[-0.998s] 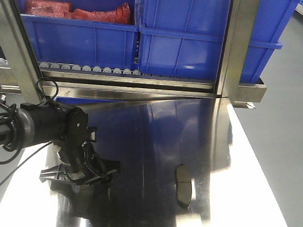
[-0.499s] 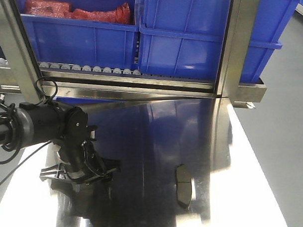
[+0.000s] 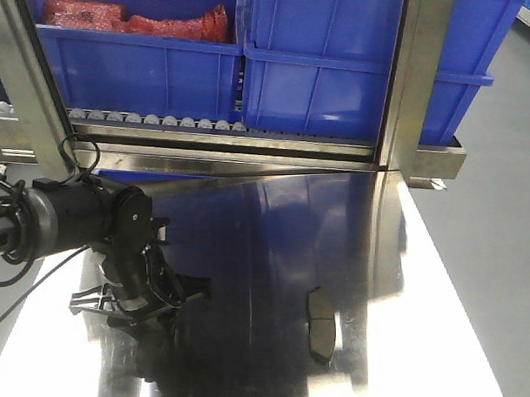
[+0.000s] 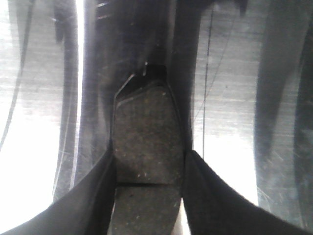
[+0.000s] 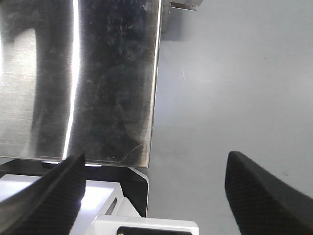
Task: Move and align brake pads A on conveyor
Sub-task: 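Close the left gripper on the brake pad, then lift the brake pad with the left gripper and raise it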
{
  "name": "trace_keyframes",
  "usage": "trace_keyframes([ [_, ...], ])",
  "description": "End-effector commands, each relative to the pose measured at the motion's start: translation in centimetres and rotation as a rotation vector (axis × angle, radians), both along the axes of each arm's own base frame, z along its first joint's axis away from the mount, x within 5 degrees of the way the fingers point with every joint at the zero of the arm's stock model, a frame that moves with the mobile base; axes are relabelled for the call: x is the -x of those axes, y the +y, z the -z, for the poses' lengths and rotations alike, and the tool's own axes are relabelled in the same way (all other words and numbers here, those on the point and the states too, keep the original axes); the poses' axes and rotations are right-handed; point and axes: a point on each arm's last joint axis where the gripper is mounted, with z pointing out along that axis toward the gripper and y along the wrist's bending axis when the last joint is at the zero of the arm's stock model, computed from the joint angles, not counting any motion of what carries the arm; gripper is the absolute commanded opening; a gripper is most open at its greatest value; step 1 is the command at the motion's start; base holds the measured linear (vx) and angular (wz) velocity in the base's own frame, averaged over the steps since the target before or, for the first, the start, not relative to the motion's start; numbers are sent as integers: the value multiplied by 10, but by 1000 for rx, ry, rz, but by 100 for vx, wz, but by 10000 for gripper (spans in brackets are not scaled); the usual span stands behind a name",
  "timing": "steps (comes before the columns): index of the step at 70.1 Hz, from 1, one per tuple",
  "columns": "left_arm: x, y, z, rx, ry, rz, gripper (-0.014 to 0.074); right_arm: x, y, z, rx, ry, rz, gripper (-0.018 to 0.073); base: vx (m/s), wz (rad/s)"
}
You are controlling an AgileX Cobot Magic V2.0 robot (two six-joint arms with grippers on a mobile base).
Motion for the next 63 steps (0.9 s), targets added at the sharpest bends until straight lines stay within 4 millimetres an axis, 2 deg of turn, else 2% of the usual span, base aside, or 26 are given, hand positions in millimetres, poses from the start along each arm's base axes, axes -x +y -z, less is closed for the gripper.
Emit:
trace_keyframes([
  [1, -2, 0, -22, 35, -65, 8, -8, 0, -1, -6, 9, 1, -2, 565, 0, 0],
  [17, 1, 2, -27, 27, -53, 33, -8, 0, -1, -6, 9, 1, -2, 565, 0, 0],
  [30, 6, 6, -49, 30, -117, 47, -7, 0, -1, -6, 9, 1, -2, 565, 0, 0],
  [48, 24, 22, -104, 17, -265, 74, -7, 0, -1, -6, 9, 1, -2, 565, 0, 0],
  [63, 56, 46, -160, -6, -435, 75, -7, 0, -1, -6, 9, 1, -2, 565, 0, 0],
])
